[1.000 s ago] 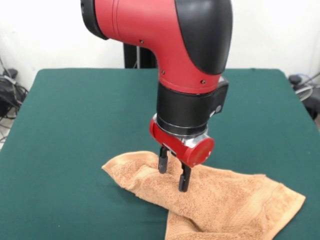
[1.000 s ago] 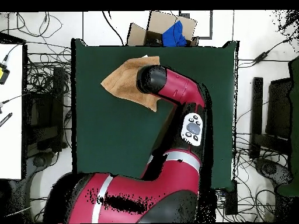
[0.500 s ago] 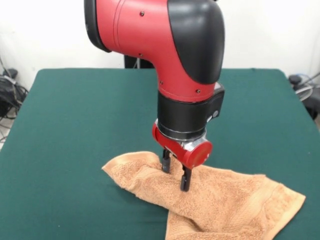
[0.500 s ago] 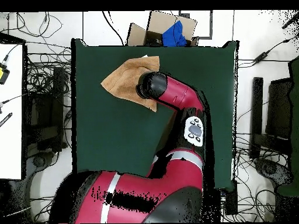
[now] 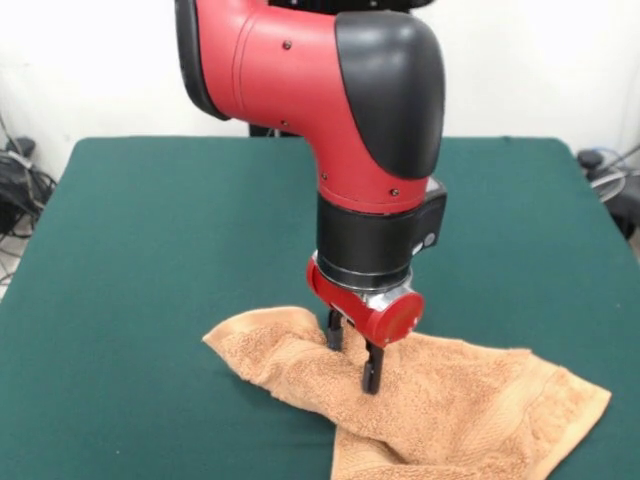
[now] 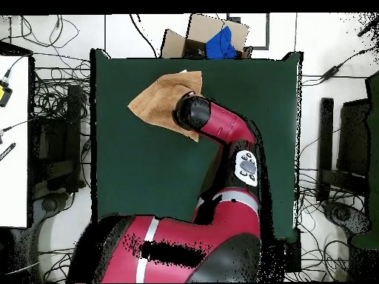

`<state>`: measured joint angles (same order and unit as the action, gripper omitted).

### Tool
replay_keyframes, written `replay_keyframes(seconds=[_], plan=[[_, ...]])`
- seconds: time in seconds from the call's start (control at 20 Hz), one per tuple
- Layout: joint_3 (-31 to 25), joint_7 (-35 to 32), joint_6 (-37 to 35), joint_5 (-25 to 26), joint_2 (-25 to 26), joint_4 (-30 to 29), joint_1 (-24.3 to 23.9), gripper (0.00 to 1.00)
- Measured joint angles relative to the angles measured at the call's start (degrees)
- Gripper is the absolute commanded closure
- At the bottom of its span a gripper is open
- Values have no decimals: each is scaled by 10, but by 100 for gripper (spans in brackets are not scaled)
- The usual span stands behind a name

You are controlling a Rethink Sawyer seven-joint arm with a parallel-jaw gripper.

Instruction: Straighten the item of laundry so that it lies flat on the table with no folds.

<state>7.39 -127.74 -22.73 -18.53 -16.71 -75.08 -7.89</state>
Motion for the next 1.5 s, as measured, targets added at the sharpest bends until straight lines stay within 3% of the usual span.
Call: replay_keyframes(seconds=[0.65, 1.5], plan=[[-39, 0, 44, 0, -12, -62, -20, 0], [-58, 0, 49, -1, -53, -166, -35, 0]])
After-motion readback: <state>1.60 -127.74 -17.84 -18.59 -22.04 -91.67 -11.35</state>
